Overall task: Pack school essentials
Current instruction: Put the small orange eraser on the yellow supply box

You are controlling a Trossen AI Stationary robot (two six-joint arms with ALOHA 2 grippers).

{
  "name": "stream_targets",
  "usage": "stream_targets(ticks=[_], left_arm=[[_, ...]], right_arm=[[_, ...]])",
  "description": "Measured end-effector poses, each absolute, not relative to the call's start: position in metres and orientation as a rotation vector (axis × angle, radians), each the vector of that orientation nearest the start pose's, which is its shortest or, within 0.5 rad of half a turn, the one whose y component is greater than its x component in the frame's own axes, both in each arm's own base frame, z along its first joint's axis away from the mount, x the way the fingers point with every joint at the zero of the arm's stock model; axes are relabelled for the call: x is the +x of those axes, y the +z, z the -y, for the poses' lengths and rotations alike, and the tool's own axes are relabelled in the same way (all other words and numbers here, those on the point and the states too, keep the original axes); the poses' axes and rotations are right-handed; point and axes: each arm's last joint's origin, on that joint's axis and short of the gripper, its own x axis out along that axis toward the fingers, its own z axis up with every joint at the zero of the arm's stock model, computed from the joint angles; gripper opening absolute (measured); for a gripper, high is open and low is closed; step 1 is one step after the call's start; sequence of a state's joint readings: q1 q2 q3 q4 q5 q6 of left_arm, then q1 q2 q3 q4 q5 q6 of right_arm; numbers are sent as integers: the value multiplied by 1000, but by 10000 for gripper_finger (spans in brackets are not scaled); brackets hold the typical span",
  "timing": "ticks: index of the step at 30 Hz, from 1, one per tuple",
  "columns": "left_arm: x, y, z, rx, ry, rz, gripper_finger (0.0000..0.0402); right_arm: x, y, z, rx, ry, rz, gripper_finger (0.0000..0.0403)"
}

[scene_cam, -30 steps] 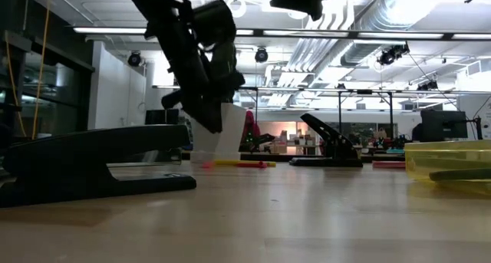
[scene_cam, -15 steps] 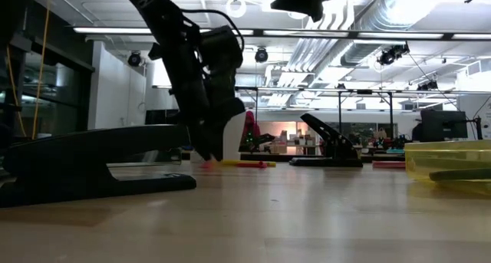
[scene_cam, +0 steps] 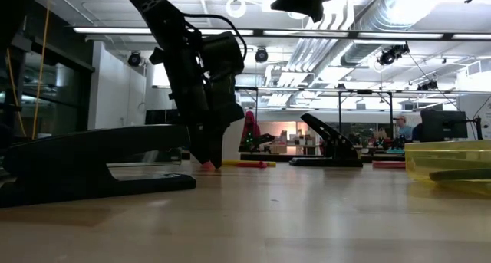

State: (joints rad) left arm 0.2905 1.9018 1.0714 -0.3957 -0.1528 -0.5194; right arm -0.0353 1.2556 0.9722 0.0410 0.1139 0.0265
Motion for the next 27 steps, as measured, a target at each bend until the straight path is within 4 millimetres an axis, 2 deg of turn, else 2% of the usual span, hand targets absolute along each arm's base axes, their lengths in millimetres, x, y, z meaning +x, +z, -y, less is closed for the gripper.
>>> stream_targets(ticks=[15,24,27], left_arm=[[330,121,-106,-491,726,-1116,11],[325,133,-107,-482,704,-1115,9],[320,153,-110,-460,691,-1072,7]], right_arm=[[284,320,13,17,-152,-241,195],[284,320,13,17,-151,-243,195],[283,320,13,17,-152,-248,195]])
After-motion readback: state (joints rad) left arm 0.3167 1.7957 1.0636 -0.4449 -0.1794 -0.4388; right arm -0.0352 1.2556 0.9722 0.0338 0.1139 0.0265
